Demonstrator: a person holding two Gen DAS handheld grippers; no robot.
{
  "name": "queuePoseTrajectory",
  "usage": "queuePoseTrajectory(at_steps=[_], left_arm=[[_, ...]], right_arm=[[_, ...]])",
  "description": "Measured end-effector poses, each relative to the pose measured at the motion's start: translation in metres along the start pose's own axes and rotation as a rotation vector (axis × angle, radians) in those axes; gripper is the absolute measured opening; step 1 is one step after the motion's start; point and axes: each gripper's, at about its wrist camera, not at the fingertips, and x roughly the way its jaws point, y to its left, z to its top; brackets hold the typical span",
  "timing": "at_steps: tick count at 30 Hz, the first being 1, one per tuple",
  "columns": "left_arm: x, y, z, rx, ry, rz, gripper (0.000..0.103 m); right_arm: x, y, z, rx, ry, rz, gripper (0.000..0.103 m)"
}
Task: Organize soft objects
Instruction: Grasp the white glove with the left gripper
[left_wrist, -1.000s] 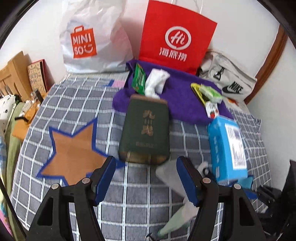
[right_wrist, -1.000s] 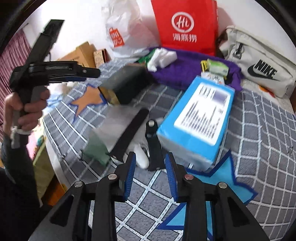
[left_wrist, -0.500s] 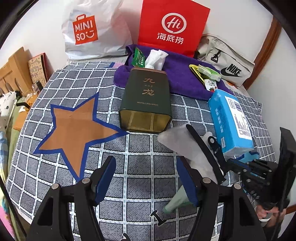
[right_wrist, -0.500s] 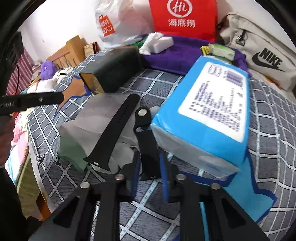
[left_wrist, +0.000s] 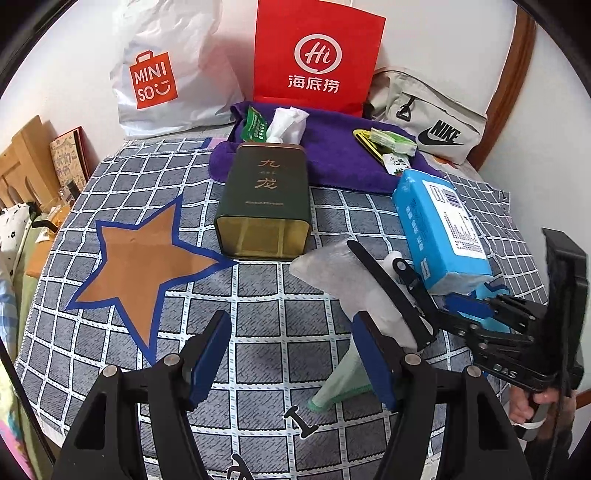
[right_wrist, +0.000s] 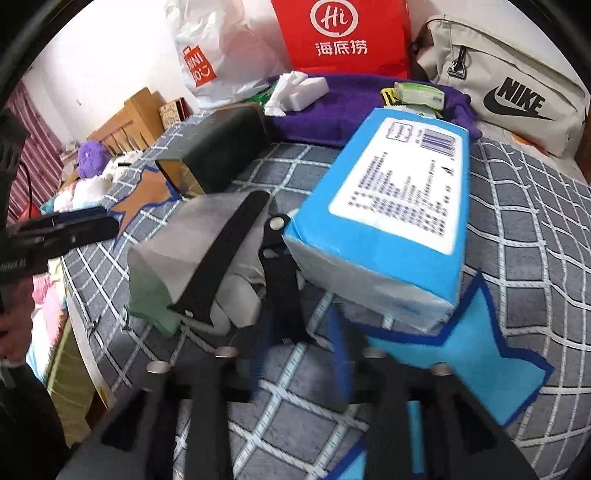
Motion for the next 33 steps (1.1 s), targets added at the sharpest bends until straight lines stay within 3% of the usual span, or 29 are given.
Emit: queuePoseTrajectory(at_steps=[4,5,6,8,9,22,26,28,30,33], left_arm=[[0.001,0.003,-0.002,0.001,-0.003,-0.014,0.066],[0.001,0.004,-0.002,0.001,-0.003,-0.015,0.066],[0.002,0.005,-0.003,0.001,-0.003,-0.015,0.066],[0.002,0.009,-0.004,-0.004,-0.004,-0.014,0.066],[0.002,0.011,-0.005,-0.008,-0.004,-0.013,0.066],[0.007,0.024,-0.022,-0.044,0.032,-0.05,0.066],[0.008,0.018,-0.023,-0.03,0.036,-0.071,0.066],[0.007,0.015,-0.024,-0.017,0.032,-0.088,0.066],[0.005,0.012,-0.025,-0.006,0.031,-0.098,0.066],[0.008,0.007,-0.027,0.01,0.036,-0.123,0.066]], right_arm=[[0.015,0.0,0.002,0.025,0.017,0.003,0.038],[0.016,0.001,0.003,0.027,0.011,0.001,0.034],[0.016,0.001,0.003,0.023,0.004,0.006,0.02],[0.014,0.002,0.004,0.026,0.005,0.023,0.016],[0.011,0.003,0.003,0.022,-0.002,0.018,0.007],[-0.018,0.009,-0.024,-0.009,0.017,0.022,0.004],[-0.017,0.012,-0.025,-0.028,0.004,0.001,0.007],[-0.012,0.01,-0.021,-0.011,0.0,0.011,0.016],[-0.006,0.008,-0.016,0.008,-0.005,0.026,0.035],[0.006,0.012,-0.014,-0.009,0.006,0.007,0.041]])
